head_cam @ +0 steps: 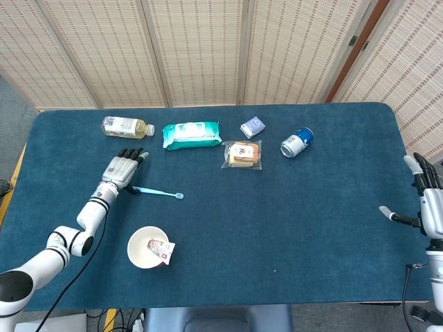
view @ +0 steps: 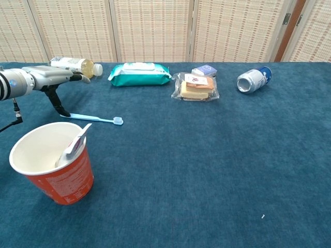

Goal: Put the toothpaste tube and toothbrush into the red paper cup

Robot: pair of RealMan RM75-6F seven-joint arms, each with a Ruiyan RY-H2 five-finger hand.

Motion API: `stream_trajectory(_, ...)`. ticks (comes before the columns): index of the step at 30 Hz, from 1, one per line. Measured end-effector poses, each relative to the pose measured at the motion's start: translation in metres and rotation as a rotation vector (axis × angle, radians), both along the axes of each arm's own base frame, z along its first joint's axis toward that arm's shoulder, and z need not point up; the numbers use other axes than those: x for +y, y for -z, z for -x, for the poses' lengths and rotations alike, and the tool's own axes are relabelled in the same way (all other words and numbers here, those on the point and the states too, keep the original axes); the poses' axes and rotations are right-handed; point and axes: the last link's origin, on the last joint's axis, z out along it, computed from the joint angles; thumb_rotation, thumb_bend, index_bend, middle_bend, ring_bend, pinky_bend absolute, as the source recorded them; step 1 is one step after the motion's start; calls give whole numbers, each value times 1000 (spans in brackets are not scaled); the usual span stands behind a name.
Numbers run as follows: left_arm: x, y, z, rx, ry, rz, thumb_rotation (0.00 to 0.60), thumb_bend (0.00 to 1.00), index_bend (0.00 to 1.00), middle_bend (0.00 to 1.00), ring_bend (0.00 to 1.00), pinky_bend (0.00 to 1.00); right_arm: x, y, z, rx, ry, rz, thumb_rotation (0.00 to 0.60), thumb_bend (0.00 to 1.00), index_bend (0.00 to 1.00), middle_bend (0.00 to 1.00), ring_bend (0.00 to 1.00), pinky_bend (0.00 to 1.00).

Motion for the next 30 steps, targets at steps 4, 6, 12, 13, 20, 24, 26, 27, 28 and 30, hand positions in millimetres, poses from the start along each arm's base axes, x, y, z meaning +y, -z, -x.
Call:
stream_trajectory(4,-7,2,-6,-41,11,25,600,111,0,0,0,0,0,-1,1,-3,0,3,600,0,54,24,26,366)
stream_trajectory(6,-12,3,-11,-66,22,46,600,149,0,0,0,0,0,0,0,-4,-3,4,600,0,54,24,26,366)
stream_trajectory(12,-28,5,-26,-125,56,102,600,242,293,0,0,0,1,1,-2,-5,-9,1,600,0,54,24,26,366)
stream_trajectory(13,-29,4,-27,-126,59,105,600,246,331,0,0,0,1,2,-2,-5,-9,1,600,0,54,24,26,366)
stream_trajectory(20,-30,5,-26,-114,47,103,600,260,446,0,0,0,3,2,0,-6,-2,0,600,0,54,24,26,366)
stream_trajectory(24,-28,8,-26,-103,44,97,600,261,437,0,0,0,4,3,1,-8,2,-2,600,0,54,24,26,366)
stream_trajectory(26,-28,9,-27,-101,50,93,600,261,401,0,0,0,4,3,2,-10,4,-3,600,0,54,24,26,366)
stream_trajectory(27,-28,9,-27,-95,58,89,600,261,387,0,0,0,4,3,3,-10,5,-3,600,0,54,24,26,366)
stream_trajectory(28,-28,10,-28,-88,68,86,600,261,382,0,0,0,4,3,3,-11,6,-4,600,0,54,24,26,366)
stream_trajectory(30,-28,13,-29,-71,90,81,600,261,389,0,0,0,4,4,4,-13,8,-5,600,0,54,24,26,366)
